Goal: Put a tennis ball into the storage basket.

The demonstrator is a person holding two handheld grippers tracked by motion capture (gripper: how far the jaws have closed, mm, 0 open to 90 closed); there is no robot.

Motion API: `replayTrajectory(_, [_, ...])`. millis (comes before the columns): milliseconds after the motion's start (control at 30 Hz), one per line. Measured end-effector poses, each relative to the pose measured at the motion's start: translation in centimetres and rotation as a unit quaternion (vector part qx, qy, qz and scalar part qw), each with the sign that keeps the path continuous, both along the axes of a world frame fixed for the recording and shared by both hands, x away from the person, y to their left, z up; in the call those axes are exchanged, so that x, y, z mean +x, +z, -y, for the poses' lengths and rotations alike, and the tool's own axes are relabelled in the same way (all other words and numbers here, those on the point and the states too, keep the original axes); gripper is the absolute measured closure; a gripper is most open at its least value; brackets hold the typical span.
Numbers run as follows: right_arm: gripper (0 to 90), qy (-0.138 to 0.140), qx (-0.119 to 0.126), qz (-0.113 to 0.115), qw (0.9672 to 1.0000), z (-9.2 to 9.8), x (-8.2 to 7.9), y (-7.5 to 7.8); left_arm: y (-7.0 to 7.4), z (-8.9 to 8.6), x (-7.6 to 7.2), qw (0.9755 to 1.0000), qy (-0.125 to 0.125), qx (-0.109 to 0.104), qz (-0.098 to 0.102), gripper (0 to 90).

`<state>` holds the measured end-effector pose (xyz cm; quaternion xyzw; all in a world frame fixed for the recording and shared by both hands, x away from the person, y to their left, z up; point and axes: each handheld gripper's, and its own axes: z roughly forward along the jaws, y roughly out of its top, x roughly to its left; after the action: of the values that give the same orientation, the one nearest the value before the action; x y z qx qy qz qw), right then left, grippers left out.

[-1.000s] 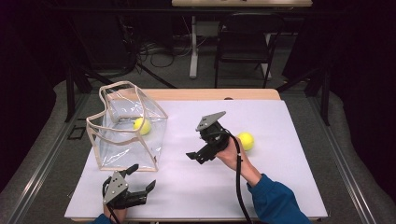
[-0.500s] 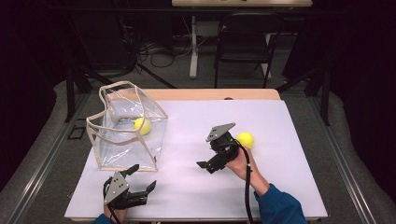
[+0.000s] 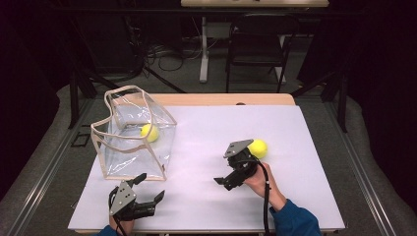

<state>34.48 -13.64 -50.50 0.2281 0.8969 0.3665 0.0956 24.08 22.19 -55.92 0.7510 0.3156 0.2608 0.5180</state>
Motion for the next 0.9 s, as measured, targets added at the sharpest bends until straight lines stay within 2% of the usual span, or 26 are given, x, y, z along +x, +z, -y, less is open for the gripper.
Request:
replayTrajectory(233, [0.0,-0.011,0.001,0.0,0.9999,1.2,-0.4,-0.2,0.0,0.0,0.1,1.0,0.001,-0.001,-0.001,16.1])
replayTrajectory(533, [0.0,-0.033,0.007,0.004,0.9994,3.1,-0.8,0.3,0.0,0.0,0.1,1.0,0.002,0.0,0.0,16.1])
replayTrajectory(900, [0.1,-0.059,0.007,0.022,0.998,5.2,-1.0,1.3,0.0,-0.1,0.1,1.0,0.001,0.0,0.001,16.1])
